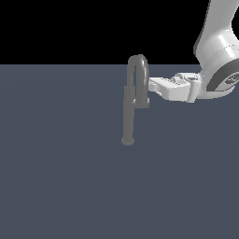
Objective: Turn on the faucet by rotating a designated handle.
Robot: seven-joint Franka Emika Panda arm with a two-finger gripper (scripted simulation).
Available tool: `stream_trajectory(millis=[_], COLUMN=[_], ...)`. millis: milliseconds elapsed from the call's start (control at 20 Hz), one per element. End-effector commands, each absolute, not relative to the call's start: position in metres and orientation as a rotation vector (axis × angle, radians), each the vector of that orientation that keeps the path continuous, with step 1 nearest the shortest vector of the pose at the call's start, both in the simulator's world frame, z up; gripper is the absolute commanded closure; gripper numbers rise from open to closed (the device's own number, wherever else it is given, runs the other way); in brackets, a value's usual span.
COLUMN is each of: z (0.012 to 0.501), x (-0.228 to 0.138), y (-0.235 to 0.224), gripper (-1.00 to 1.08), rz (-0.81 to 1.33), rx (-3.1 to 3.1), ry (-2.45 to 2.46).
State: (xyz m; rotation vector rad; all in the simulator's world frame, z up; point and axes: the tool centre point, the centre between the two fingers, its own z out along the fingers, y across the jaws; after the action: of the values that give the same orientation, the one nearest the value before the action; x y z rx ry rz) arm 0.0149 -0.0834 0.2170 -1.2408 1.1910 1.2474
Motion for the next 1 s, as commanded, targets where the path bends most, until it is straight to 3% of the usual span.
stream_trajectory(millis=[0, 950], z=[0.221, 0.222], x=[0.008, -0.028], y=[-0.084, -0.086], gripper=[1.08, 1.08], rz=[1.247, 1.236], rx=[-1.241, -1.246], ry=[1.191, 1.188])
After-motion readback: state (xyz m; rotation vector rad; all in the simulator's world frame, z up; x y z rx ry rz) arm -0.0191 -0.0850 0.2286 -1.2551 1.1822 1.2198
